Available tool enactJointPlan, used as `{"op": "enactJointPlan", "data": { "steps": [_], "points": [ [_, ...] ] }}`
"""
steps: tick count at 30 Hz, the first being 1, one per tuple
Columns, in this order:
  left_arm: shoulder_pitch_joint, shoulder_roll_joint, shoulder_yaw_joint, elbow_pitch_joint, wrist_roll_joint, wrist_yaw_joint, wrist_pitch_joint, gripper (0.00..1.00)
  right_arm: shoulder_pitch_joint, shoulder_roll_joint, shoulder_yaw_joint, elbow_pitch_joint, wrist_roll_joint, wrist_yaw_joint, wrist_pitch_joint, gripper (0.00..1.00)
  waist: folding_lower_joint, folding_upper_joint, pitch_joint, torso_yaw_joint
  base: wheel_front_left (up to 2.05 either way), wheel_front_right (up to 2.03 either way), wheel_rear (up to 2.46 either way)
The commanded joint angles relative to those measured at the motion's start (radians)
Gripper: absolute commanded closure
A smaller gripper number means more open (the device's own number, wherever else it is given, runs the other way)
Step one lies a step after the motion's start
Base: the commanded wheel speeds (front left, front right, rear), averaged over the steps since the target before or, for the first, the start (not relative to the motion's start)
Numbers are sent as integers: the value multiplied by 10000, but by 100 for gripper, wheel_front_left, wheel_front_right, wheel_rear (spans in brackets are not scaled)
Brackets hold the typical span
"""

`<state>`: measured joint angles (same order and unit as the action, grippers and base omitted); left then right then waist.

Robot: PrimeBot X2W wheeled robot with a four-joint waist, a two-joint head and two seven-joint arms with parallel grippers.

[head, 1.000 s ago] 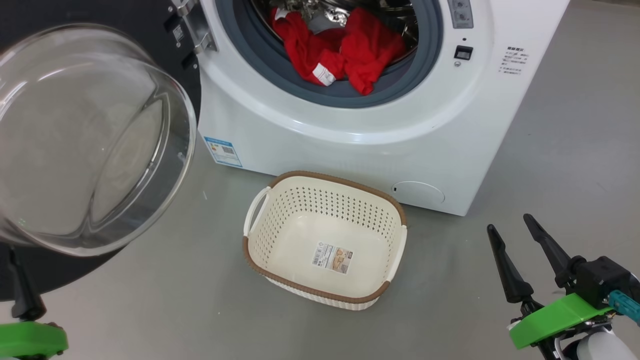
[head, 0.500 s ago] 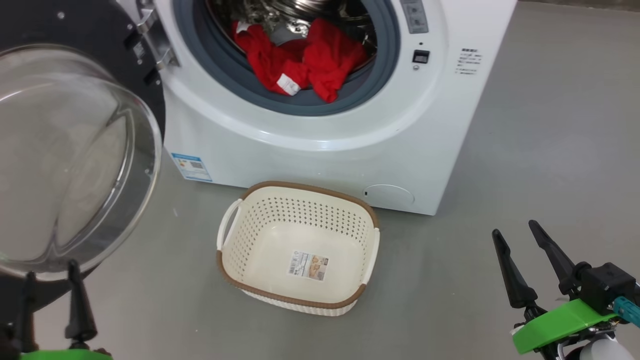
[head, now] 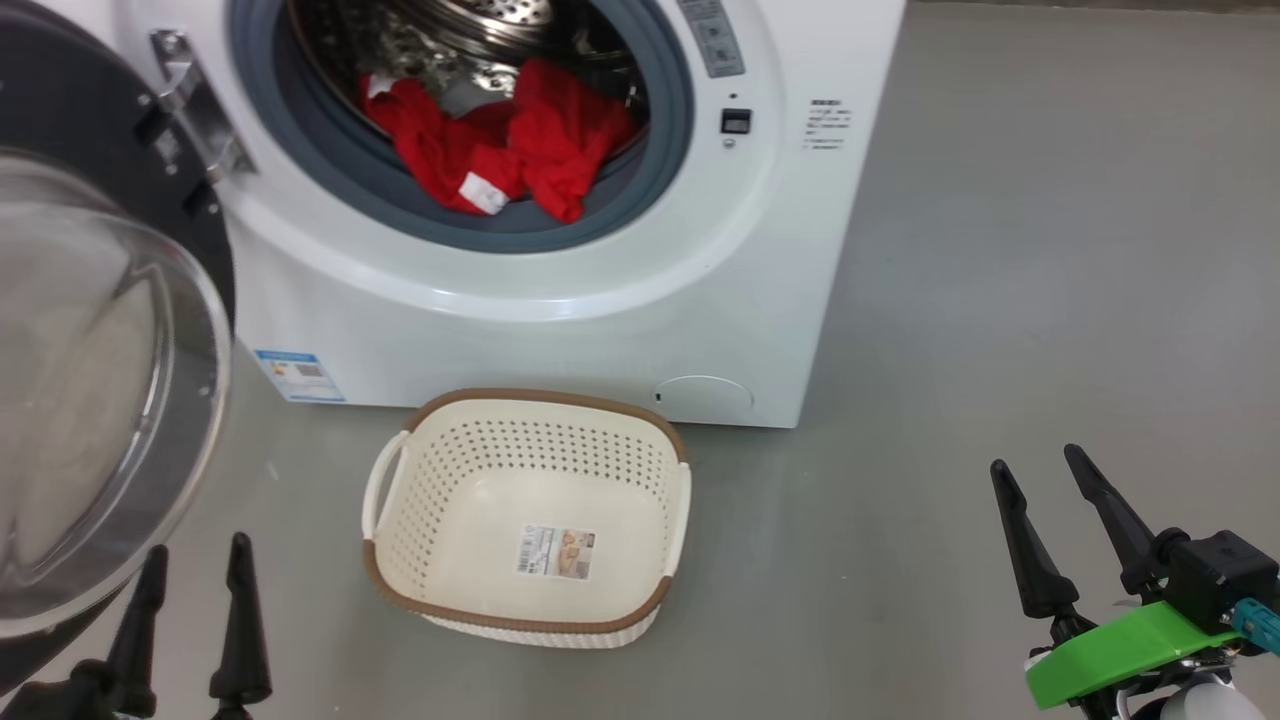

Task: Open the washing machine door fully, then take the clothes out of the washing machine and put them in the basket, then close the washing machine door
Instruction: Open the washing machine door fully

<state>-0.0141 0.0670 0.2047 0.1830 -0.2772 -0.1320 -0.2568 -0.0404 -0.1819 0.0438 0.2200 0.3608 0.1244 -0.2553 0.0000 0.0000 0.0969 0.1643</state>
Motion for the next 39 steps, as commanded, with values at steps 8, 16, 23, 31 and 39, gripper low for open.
{"op": "enactJointPlan", "data": {
  "steps": [8, 16, 23, 31, 39],
  "points": [
    [188, 395, -195, -497, -254, 14, -49, 0, 137, -4, -8, -275, 12, 63, -65, 0, 0, 0, -78, -820, 0, 0, 0],
    [352, 432, -379, -664, -275, 14, -49, 0, 220, 28, -62, -300, 18, 63, -65, 0, 0, 0, -103, -1382, 0, 0, 0],
    [381, 401, -480, -725, -263, 14, -49, 0, 259, 58, -194, -378, 14, 63, -65, 0, 0, 0, -14, -1736, 0, 0, 0],
    [340, 397, -538, -746, -267, 14, -49, 0, 299, 111, -360, -452, -18, 63, -65, 0, 0, 0, 76, -1958, 0, 0, 0],
    [274, 444, -584, -753, -283, 14, -49, 0, 257, 171, -411, -471, -28, 63, -65, 0, 0, 0, 151, -2006, 0, 0, 0]
  ]
}}
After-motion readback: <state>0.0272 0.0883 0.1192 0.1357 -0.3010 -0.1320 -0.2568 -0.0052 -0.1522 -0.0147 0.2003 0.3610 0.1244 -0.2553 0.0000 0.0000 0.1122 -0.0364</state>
